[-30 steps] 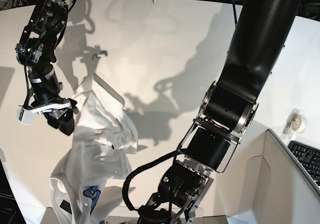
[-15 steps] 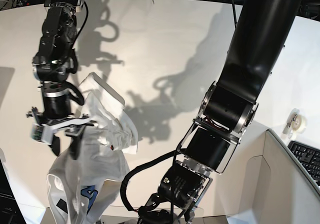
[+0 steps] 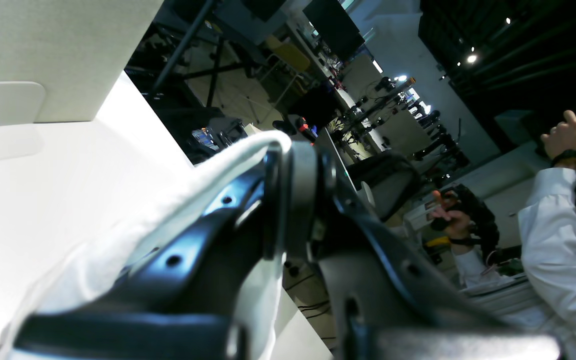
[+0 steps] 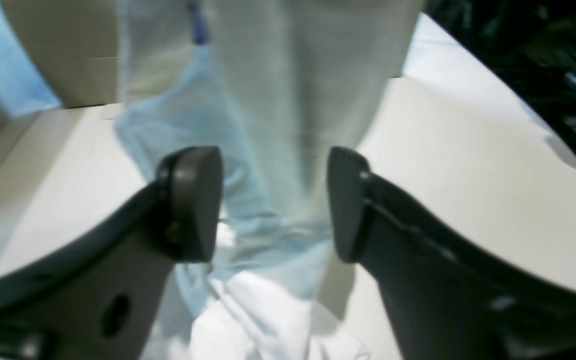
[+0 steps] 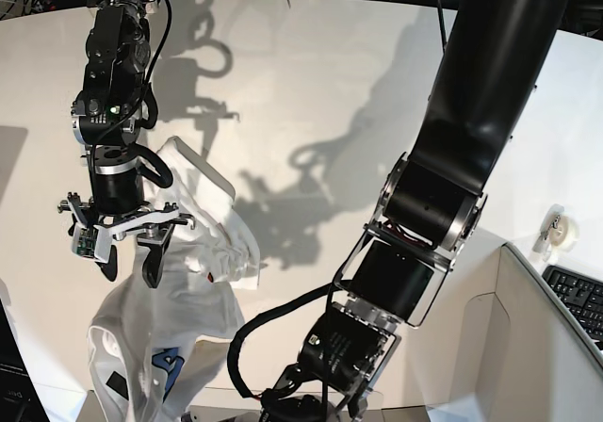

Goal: Layout the t-shirt on the table in an organized manner, then fold the t-shirt properly
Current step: 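Grasp the hanging t-shirt with the right gripper beside the left gripper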

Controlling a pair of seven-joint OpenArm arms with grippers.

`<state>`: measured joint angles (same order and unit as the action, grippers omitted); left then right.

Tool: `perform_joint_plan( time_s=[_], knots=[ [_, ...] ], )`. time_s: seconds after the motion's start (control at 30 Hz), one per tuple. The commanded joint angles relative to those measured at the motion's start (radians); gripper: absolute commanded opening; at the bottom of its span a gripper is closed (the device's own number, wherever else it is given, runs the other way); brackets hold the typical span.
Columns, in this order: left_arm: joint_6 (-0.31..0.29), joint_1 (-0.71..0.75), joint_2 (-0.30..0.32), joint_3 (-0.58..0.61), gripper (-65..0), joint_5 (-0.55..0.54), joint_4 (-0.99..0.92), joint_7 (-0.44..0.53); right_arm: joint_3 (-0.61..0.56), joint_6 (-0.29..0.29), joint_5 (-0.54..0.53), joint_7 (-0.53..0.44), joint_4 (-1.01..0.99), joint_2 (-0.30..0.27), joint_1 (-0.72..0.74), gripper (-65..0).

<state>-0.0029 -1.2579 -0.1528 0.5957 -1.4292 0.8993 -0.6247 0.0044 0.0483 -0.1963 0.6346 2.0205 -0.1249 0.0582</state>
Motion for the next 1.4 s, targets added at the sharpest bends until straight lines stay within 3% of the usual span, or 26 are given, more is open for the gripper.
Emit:
perform_joint_plan(
  time_s=[0.0,0.37,0.57,0.63,1.37],
  knots=[
    [-0.015,-0.051,-0.004,-0.004,-65.0,-0.023,0.017,0.024,-0.007,-0.009,0.001,-0.029,0.019,-0.006,0.013,-26.6],
    [-0.015,-0.051,-0.004,0.033,-65.0,-0.023,0.017,0.024,0.001,-0.009,-0.001,-0.029,0.019,-0.012,0.001,-21.8],
    [-0.015,-0.051,-0.004,0.031,-65.0,-0.023,0.016,0.026,-0.004,-0.009,-0.001,-0.031,0.019,-0.058,-0.036,-5.2],
    [-0.015,-0.051,-0.004,0.03,-65.0,-0.023,0.016,0.026,0.001,-0.009,-0.001,-0.031,0.019,-0.063,-0.036,-2.5],
    [-0.015,-0.051,-0.004,0.027,-65.0,-0.025,0.014,0.026,0.052,-0.009,0.002,-0.034,-0.22,-0.063,0.157,-2.4]
  ],
)
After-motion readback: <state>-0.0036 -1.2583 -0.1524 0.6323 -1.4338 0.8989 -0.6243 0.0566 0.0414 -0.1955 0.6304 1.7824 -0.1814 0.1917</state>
